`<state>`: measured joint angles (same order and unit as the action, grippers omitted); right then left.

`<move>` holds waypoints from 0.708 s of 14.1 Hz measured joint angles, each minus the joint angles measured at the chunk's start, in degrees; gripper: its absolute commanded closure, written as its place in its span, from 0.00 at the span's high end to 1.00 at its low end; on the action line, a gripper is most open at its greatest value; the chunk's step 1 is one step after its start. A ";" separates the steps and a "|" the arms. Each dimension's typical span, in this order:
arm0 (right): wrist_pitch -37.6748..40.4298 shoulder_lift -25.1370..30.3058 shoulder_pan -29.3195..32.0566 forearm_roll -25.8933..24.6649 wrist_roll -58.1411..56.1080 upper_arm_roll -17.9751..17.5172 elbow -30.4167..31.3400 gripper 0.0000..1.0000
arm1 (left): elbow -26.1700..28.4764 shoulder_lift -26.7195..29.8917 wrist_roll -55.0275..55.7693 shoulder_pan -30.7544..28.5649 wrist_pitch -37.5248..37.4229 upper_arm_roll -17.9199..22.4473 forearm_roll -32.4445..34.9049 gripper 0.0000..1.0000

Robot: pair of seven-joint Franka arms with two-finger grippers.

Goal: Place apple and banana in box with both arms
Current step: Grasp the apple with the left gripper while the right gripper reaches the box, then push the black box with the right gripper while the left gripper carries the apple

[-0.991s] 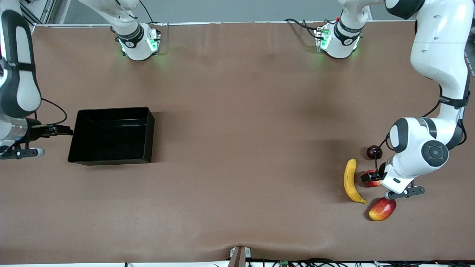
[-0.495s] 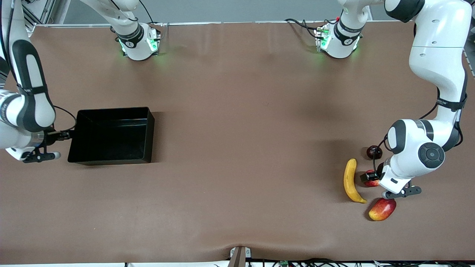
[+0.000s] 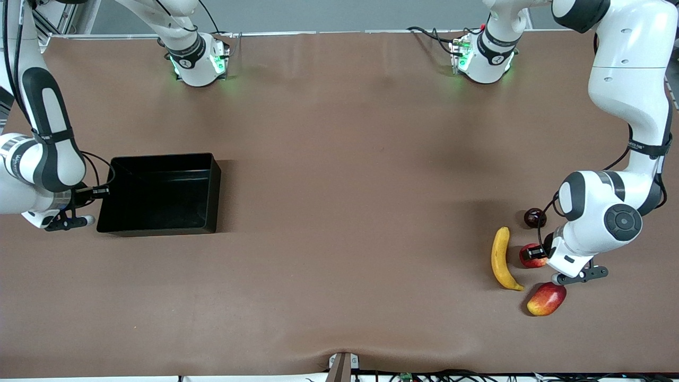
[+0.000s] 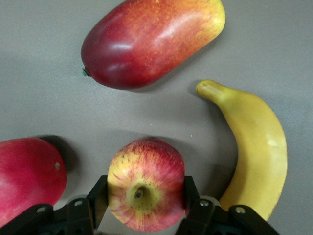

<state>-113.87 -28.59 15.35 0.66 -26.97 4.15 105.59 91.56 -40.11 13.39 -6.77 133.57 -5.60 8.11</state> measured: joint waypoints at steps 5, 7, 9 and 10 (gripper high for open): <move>4.37 0.07 -0.07 1.99 -0.70 -0.38 -1.66 0.00 | -1.20 1.31 0.00 0.02 -0.26 -0.25 0.01 0.00; 10.39 0.16 -0.42 4.39 -0.70 -0.70 -5.17 0.00 | -1.45 3.27 0.00 0.12 -2.28 -0.56 0.01 0.00; 15.90 0.48 -1.42 6.19 -0.61 -1.00 -8.95 0.00 | -1.53 5.97 0.00 0.20 -5.18 -1.29 0.01 0.00; 17.63 0.77 -2.24 7.13 -0.52 -1.05 -10.19 0.00 | -1.53 7.32 0.00 0.22 -6.59 -1.90 0.01 0.00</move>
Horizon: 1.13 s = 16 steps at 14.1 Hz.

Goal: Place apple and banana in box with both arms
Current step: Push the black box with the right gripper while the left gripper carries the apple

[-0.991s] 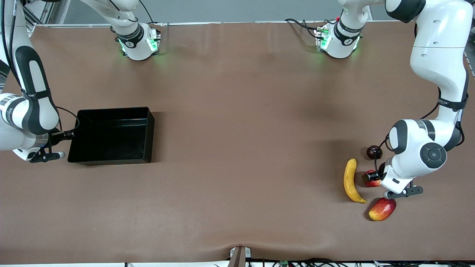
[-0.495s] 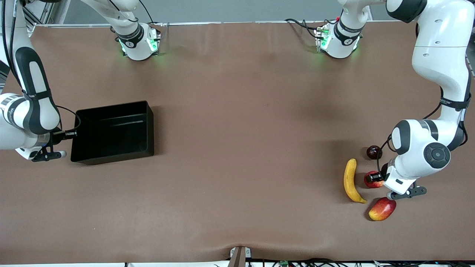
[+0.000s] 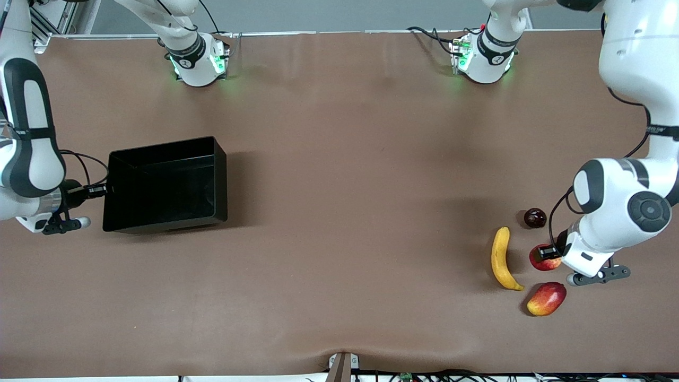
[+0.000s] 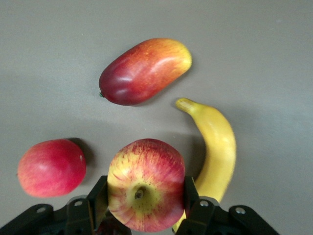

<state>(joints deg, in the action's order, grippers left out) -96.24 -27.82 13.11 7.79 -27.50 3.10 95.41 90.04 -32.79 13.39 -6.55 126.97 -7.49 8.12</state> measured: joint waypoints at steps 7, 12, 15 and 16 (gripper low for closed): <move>2.67 2.89 -14.82 5.31 15.29 -0.54 -2.70 0.00 | 0.64 8.63 0.04 0.17 -9.77 -2.92 0.00 0.00; -2.47 2.92 -28.65 12.61 30.07 -0.71 -3.99 0.00 | 6.59 17.45 3.50 0.17 -11.46 -7.49 0.00 0.00; -9.98 0.49 -36.70 13.24 40.77 -0.78 -3.80 0.00 | 10.44 20.69 10.84 0.30 -11.49 -13.12 0.00 0.00; -13.08 -0.98 -39.42 13.34 44.13 -0.79 -3.68 0.00 | 11.27 21.18 13.89 0.37 -11.49 -15.27 0.00 0.00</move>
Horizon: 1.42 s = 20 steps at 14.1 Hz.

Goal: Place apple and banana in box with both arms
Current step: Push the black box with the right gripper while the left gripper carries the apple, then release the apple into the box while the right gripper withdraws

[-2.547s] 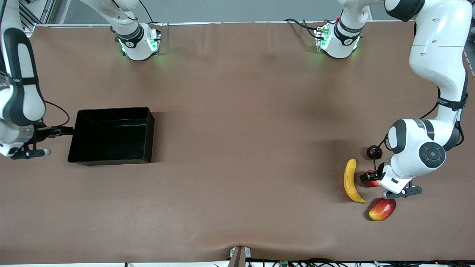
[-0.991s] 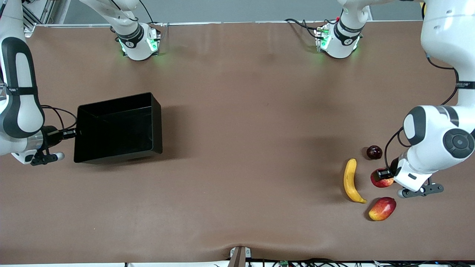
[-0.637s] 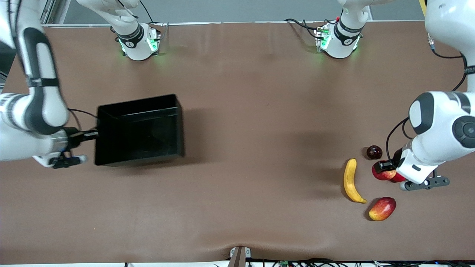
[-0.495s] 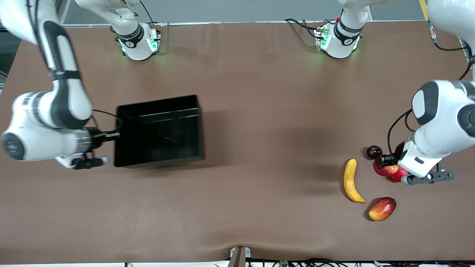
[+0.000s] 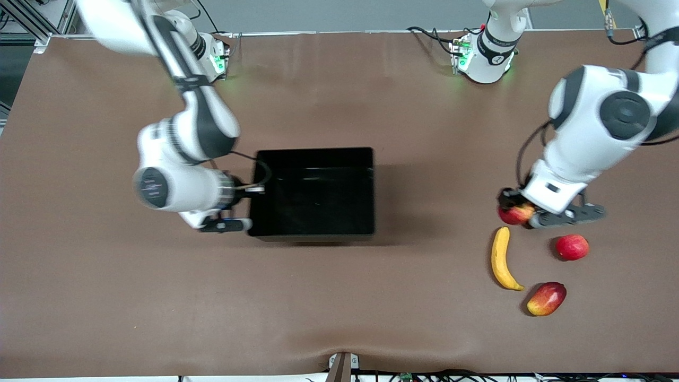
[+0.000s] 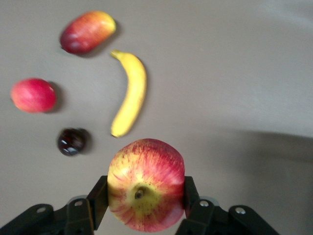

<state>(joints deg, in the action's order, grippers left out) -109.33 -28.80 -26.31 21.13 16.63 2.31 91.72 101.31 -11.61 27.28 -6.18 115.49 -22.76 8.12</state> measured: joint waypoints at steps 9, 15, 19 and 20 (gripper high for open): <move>-13.66 -10.83 -11.02 2.54 9.55 0.13 -3.76 0.53 | 5.85 -4.34 25.02 5.52 7.26 -9.01 0.05 0.00; -13.28 -11.88 -10.67 2.52 10.04 1.20 -9.21 1.00 | 6.94 -12.18 28.81 9.97 13.30 -9.02 4.49 0.00; 0.45 -11.53 -6.65 2.34 9.99 2.86 -18.86 1.00 | 7.05 -17.74 32.62 10.65 17.58 -9.01 10.53 0.00; 4.56 -11.34 -4.89 2.29 9.99 3.06 -21.32 1.00 | 7.05 -19.26 32.70 10.69 18.33 -9.00 11.83 0.00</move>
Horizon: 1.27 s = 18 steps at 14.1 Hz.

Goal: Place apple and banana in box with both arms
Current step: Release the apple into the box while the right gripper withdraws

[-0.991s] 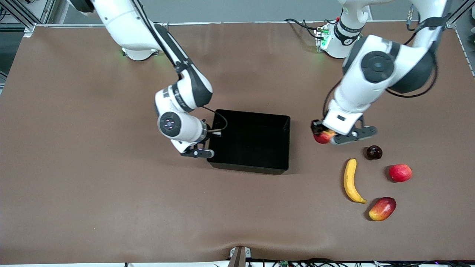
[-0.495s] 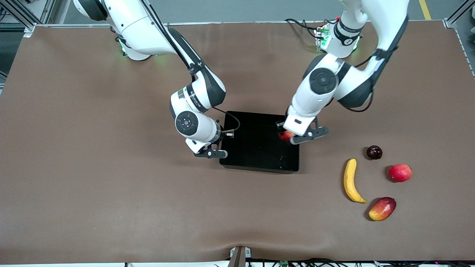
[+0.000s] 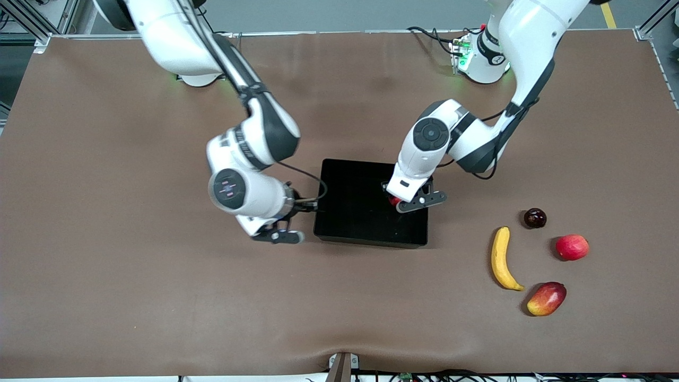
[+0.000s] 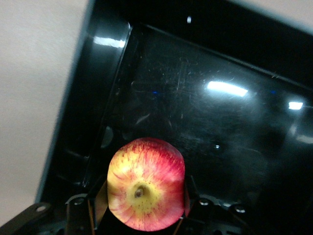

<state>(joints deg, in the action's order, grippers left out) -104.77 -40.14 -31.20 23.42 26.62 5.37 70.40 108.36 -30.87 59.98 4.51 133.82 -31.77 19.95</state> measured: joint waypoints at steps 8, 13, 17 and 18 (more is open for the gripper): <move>18.12 6.08 14.81 -1.06 -1.47 0.35 -7.83 1.00 | -0.66 -3.91 0.07 0.08 0.99 -0.12 2.98 1.00; 25.35 14.65 20.63 -9.67 -8.12 0.48 -5.05 1.00 | -6.08 0.16 0.09 -0.99 -5.41 -0.13 2.63 1.00; 26.53 23.74 25.33 -11.34 -12.08 0.57 -0.11 1.00 | -13.35 4.98 -5.17 -5.23 -18.28 -0.05 1.04 1.00; 26.80 26.60 25.59 -13.04 -12.26 0.57 1.67 1.00 | -14.07 5.14 -7.43 -7.22 -19.39 -0.01 0.97 1.00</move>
<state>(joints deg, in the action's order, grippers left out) -77.97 -13.54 -5.61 10.38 14.35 5.94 72.07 94.29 -25.73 52.55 -2.71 114.43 -31.78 20.92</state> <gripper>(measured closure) 0.000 0.000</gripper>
